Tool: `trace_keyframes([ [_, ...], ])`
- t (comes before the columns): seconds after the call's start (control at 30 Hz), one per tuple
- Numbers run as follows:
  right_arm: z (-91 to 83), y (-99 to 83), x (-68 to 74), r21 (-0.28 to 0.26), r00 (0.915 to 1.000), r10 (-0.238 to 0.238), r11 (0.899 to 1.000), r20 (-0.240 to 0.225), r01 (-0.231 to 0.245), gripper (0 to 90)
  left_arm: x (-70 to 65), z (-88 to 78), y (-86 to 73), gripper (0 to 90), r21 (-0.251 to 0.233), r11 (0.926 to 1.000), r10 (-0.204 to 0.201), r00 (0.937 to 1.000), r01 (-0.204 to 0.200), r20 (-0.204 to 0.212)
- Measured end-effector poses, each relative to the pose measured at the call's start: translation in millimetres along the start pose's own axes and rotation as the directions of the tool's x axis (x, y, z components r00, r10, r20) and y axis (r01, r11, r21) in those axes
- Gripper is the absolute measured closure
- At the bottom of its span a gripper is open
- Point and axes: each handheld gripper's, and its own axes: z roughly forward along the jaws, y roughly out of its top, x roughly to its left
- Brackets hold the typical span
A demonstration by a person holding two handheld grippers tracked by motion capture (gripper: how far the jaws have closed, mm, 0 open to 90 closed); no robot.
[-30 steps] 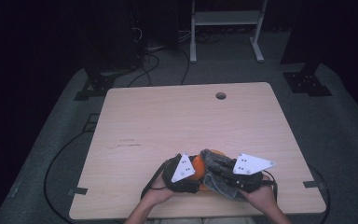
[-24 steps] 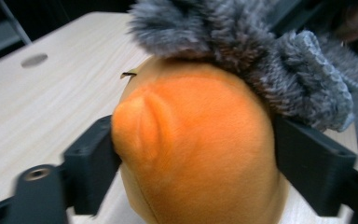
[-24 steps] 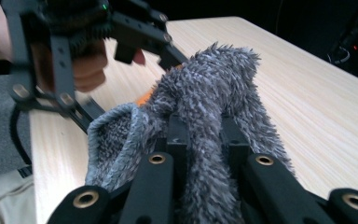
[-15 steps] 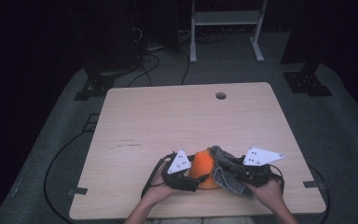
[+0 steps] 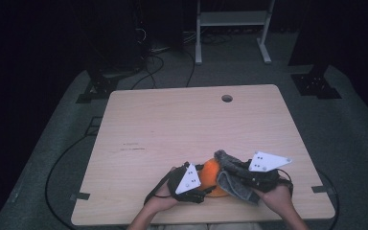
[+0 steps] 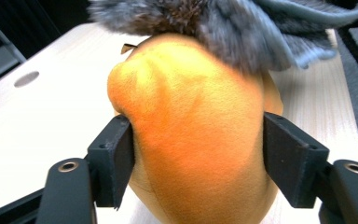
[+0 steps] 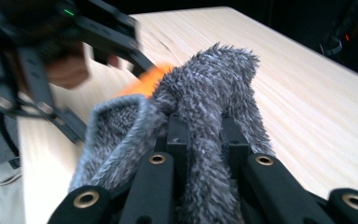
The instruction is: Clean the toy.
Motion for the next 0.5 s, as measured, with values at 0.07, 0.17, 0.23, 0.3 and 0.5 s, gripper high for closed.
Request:
trace_keyframes([
  [0.07, -0.5, -4.1, -3.7, 0.003, 0.9997, 0.025, 1.0, 0.001, -0.025, 77.5, 1.9, -0.2, -0.3, 28.6, 0.002, 0.9997, -0.023, 0.9997, 0.023, 0.012],
  [0.17, 0.5, -7.6, -5.1, 0.001, 0.999, 0.044, 0.999, 0.001, -0.044, 77.5, 8.4, -1.1, 4.4, 18.4, 0.01, 0.9942, -0.107, 0.9931, 0.107, 0.046],
  [0.23, 2.2, -3.7, -0.1, -0.002, 0.9994, 0.033, 0.999, -0.004, -0.033, 77.4, 10.7, -3.1, 7.5, 18.0, -0.006, 0.9912, -0.132, 0.9899, 0.133, 0.051],
  [0.3, 7.2, 3.2, 10.4, -0.014, 0.9996, 0.011, 1.0, -0.027, -0.011, 77.3, 10.9, -3.9, 6.2, 20.2, 0.003, 0.9916, -0.13, 0.9909, 0.13, 0.037],
  [0.5, 10.6, 3.4, 10.9, -0.031, 0.9973, 0.007, 0.999, -0.073, -0.01, 77.2, 13.2, -8.4, -2.1, 27.8, 0.011, 0.9947, -0.103, 0.9945, 0.103, 0.02],
])
